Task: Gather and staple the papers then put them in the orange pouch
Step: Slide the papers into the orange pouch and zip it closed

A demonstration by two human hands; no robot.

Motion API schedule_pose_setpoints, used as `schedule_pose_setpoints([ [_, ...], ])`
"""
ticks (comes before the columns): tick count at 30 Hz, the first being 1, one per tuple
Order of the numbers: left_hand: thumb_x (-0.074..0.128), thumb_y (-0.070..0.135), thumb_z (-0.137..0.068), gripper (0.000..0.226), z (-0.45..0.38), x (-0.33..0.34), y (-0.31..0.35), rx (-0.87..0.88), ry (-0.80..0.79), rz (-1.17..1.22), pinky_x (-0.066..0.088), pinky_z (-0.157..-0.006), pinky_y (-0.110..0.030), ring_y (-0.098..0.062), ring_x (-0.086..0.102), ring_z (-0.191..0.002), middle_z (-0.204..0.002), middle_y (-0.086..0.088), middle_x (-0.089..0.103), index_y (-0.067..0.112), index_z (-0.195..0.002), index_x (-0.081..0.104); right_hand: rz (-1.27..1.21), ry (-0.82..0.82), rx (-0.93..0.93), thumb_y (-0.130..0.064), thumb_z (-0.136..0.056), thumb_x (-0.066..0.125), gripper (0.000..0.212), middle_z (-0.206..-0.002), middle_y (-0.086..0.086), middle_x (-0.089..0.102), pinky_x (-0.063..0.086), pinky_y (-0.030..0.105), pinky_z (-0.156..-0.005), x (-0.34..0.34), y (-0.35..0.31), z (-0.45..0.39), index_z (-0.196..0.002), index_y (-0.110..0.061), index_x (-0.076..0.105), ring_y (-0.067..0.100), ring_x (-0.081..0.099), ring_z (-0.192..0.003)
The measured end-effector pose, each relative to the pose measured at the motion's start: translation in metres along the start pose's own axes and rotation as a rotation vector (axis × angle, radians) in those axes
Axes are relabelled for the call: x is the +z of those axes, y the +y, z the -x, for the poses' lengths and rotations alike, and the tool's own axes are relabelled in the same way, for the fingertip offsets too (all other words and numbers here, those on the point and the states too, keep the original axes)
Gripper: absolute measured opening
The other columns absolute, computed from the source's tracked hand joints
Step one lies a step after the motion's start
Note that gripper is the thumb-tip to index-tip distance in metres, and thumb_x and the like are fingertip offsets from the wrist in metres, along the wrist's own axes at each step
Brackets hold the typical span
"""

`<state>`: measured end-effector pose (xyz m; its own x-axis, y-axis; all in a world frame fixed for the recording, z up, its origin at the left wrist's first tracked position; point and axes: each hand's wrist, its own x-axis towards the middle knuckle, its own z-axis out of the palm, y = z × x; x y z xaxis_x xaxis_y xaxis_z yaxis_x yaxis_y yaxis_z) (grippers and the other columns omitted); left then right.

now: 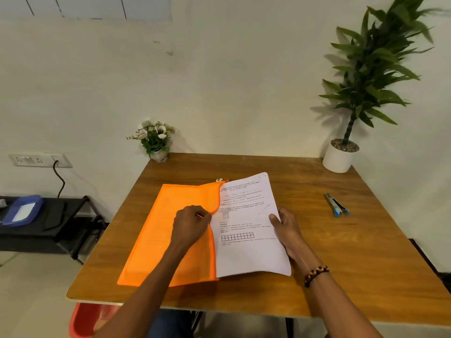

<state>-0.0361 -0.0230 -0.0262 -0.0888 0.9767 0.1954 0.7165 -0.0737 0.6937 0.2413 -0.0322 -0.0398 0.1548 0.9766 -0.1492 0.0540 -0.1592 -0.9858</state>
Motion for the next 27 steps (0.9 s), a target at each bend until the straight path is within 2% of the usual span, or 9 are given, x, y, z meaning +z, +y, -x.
schedule_pose_setpoints([
  [4,0.072,0.026,-0.089,0.011,0.0,-0.009,-0.005,0.032,-0.005,0.063,0.052,-0.069,-0.027,-0.002,0.064,-0.078,-0.089,0.005,0.074,0.017,-0.088,0.079,0.001,-0.051,0.023,-0.013,-0.102,0.058,0.014,-0.113,0.0,0.074,0.064,0.04,-0.078,0.006,-0.004,-0.001,-0.115,-0.015,0.063,0.018,0.075,-0.096],
  [8,0.073,0.031,-0.089,0.015,0.002,0.001,-0.002,0.075,-0.023,0.096,0.057,-0.068,-0.032,-0.004,0.065,-0.078,-0.09,0.004,0.073,0.017,-0.09,0.08,-0.015,0.126,0.03,-0.013,-0.104,0.056,0.01,-0.108,-0.001,0.073,0.064,0.044,-0.079,0.032,-0.002,0.004,-0.107,-0.02,0.062,0.019,0.074,-0.094],
  [11,0.071,0.035,-0.091,0.02,0.001,0.005,0.0,0.062,-0.019,0.099,0.051,-0.065,-0.023,-0.003,0.065,-0.078,-0.093,0.004,0.074,0.016,-0.093,0.08,0.047,0.212,0.017,-0.014,-0.104,0.054,0.012,-0.105,-0.003,0.072,0.064,0.037,-0.072,0.052,0.003,0.014,-0.099,-0.024,0.059,0.016,0.072,-0.09],
  [14,0.066,0.038,-0.095,0.025,-0.001,0.005,-0.004,0.049,-0.097,0.12,0.048,-0.071,-0.015,0.003,0.063,-0.083,-0.1,0.005,0.076,0.018,-0.101,0.079,0.078,0.11,0.039,-0.017,-0.104,0.056,0.008,-0.108,-0.007,0.07,0.058,0.025,-0.061,0.058,0.004,0.019,-0.108,-0.024,0.057,0.012,0.072,-0.092],
  [16,0.062,0.039,-0.097,0.028,-0.003,0.0,-0.014,0.02,-0.077,0.156,0.047,-0.075,-0.014,0.001,0.064,-0.091,-0.105,0.004,0.076,0.017,-0.106,0.078,0.081,0.036,0.077,-0.016,-0.104,0.056,0.014,-0.11,-0.007,0.069,0.056,0.021,-0.058,0.055,0.002,0.018,-0.116,-0.021,0.057,0.01,0.071,-0.093],
  [19,0.061,0.038,-0.098,0.027,-0.01,-0.017,-0.04,-0.046,0.088,0.15,0.052,-0.086,-0.032,-0.014,0.065,-0.107,-0.114,0.002,0.073,0.019,-0.11,0.075,0.051,0.0,0.128,-0.015,-0.104,0.056,0.016,-0.11,-0.004,0.07,0.057,0.022,-0.056,0.049,0.001,0.015,-0.12,-0.017,0.058,0.012,0.072,-0.09],
  [21,0.064,0.037,-0.096,0.025,-0.014,-0.031,-0.063,-0.05,0.128,0.042,0.052,-0.091,-0.041,-0.022,0.063,-0.111,-0.121,-0.001,0.071,0.021,-0.113,0.074,0.016,-0.004,0.151,-0.013,-0.103,0.056,0.018,-0.109,0.0,0.072,0.062,0.03,-0.063,0.047,0.001,0.011,-0.121,-0.012,0.059,0.018,0.074,-0.091],
  [25,0.065,0.048,-0.092,0.048,-0.019,-0.052,-0.107,-0.189,0.063,-0.168,0.043,-0.105,-0.052,-0.032,0.053,-0.127,-0.14,-0.01,0.057,0.022,-0.132,0.062,-0.04,-0.006,0.208,-0.008,-0.102,0.057,0.018,-0.11,0.008,0.074,0.063,0.047,-0.077,0.042,0.001,0.001,-0.12,-0.009,0.062,0.028,0.075,-0.093],
  [27,0.058,0.057,-0.093,0.06,-0.013,-0.054,-0.122,-0.24,-0.025,-0.245,0.028,-0.116,-0.056,-0.031,0.04,-0.141,-0.153,-0.009,0.044,0.024,-0.143,0.05,-0.045,-0.024,0.233,-0.007,-0.102,0.057,0.02,-0.114,0.011,0.073,0.061,0.054,-0.083,0.035,0.002,-0.004,-0.121,-0.008,0.062,0.031,0.075,-0.095],
])
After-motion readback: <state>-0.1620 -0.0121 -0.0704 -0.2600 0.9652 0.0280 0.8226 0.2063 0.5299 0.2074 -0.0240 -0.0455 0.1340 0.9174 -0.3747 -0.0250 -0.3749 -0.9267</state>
